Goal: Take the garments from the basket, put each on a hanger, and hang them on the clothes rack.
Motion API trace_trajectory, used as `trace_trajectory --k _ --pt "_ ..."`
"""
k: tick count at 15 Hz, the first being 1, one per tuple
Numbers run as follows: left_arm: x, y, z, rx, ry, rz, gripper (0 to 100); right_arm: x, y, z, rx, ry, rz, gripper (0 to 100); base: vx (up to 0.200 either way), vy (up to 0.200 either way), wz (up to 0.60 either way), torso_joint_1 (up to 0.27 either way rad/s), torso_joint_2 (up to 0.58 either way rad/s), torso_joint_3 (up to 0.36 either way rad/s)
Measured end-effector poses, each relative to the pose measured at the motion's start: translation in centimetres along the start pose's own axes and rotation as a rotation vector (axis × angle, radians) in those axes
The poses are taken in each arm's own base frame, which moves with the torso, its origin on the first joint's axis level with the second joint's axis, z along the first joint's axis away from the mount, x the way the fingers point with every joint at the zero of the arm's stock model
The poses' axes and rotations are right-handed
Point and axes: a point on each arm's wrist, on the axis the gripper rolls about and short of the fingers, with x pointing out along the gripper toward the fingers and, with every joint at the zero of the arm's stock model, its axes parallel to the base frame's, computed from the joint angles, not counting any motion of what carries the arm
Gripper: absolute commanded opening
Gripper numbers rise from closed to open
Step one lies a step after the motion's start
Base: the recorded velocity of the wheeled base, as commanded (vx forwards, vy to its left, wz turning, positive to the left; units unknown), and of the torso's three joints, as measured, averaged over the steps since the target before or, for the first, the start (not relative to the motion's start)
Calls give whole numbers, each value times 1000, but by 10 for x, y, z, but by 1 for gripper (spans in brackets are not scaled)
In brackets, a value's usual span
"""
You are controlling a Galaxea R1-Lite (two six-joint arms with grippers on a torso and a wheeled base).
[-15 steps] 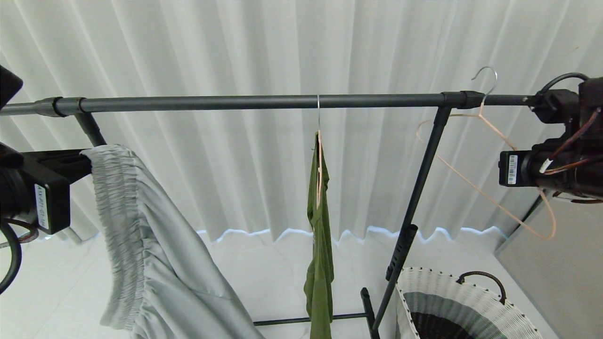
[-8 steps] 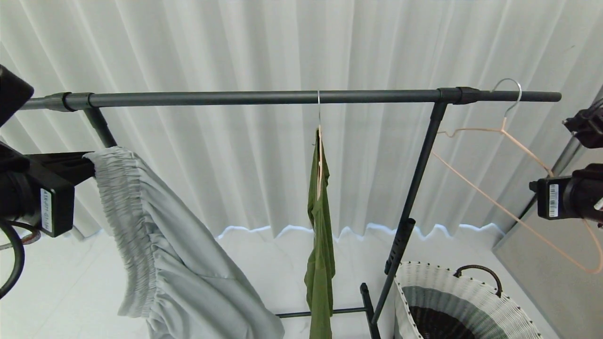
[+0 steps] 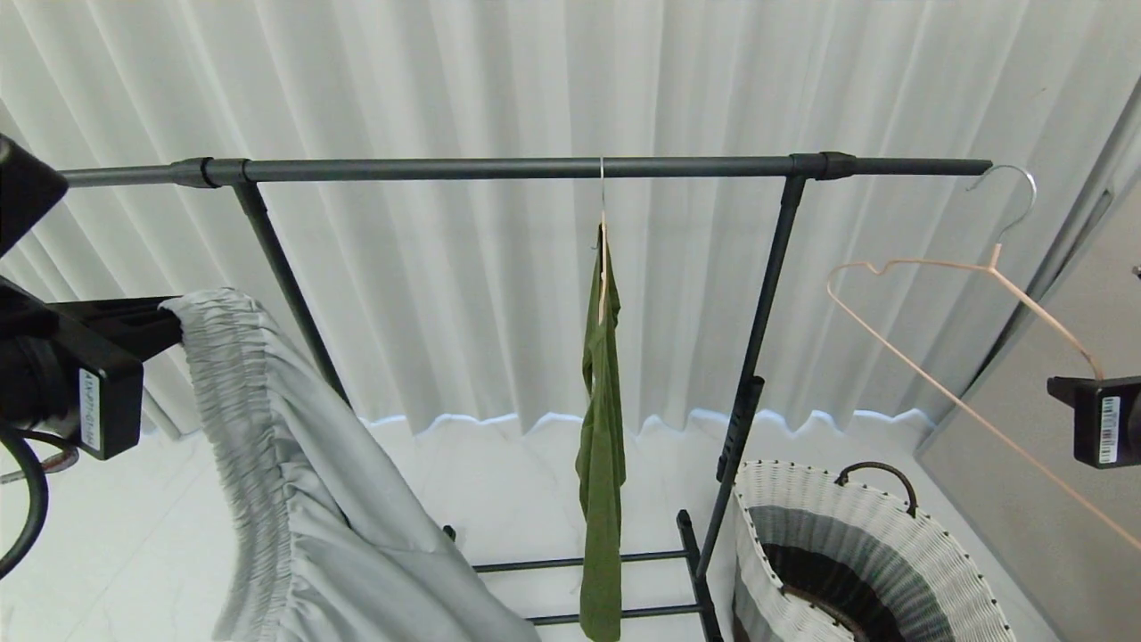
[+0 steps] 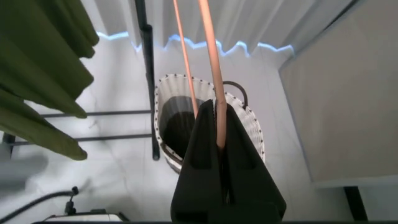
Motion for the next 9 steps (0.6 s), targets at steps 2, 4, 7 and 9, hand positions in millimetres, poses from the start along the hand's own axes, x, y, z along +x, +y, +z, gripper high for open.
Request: trace_trajectory --k 2,4,7,9 --pt "1 -1 -1 0 8 -3 0 -2 -1 -1 1 -3 3 0 0 0 0 0 0 0" --pt "2 -1 -1 0 8 -3 0 -4 -1 0 1 -11 10 0 0 100 0 1 -4 4" --pt "2 -1 -2 0 10 -4 0 -10 0 0 -7 -25 27 0 0 200 0 -1 -2 2" --pt "3 -1 -2 1 12 -6 0 -13 0 1 -11 -33 35 0 0 200 0 12 7 -2"
